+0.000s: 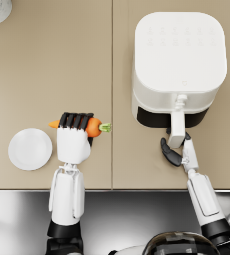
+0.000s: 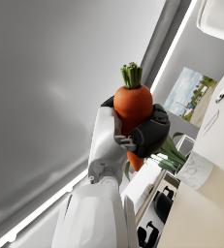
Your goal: Pick up the carrot and place it into the air fryer
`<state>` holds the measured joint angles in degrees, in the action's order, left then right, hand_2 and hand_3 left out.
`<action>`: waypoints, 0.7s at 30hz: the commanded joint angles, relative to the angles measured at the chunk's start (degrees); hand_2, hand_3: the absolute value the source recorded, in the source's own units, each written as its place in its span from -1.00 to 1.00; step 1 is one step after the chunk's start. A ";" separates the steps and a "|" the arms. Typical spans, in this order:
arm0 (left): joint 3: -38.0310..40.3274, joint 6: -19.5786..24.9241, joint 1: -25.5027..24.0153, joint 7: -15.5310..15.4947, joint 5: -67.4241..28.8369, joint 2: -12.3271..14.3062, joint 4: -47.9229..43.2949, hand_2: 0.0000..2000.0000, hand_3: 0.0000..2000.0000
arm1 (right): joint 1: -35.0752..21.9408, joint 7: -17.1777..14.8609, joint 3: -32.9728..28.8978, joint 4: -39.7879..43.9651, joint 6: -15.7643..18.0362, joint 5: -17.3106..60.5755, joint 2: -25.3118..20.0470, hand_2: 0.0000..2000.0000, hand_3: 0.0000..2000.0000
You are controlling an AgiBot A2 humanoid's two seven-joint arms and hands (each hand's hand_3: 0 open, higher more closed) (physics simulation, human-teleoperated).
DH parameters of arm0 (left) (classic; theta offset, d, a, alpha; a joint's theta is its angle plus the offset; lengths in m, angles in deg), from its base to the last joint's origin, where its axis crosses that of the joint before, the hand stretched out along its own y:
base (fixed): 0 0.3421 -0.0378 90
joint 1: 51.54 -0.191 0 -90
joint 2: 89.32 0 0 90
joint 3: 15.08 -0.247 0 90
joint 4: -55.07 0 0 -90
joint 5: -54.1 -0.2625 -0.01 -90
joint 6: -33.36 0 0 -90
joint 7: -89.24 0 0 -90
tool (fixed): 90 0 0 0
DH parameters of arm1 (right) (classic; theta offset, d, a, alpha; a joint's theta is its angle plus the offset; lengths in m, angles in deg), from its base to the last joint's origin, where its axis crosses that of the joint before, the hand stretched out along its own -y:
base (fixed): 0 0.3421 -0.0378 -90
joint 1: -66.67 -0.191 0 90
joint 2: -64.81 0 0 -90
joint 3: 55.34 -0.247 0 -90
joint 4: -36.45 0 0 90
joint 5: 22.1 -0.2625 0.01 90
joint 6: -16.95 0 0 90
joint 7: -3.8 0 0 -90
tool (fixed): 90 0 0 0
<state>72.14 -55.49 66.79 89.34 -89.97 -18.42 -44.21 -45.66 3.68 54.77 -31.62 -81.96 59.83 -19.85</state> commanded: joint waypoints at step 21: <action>-18.83 -0.02 14.80 0.02 0.02 9.68 11.59 1.00 1.00 | 14.58 -0.10 29.87 -42.08 -7.52 -0.09 14.56 1.00 1.00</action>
<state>56.74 -55.53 78.60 89.36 -89.96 -10.44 -34.17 -34.57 3.49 80.48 -67.72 -90.34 59.72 16.60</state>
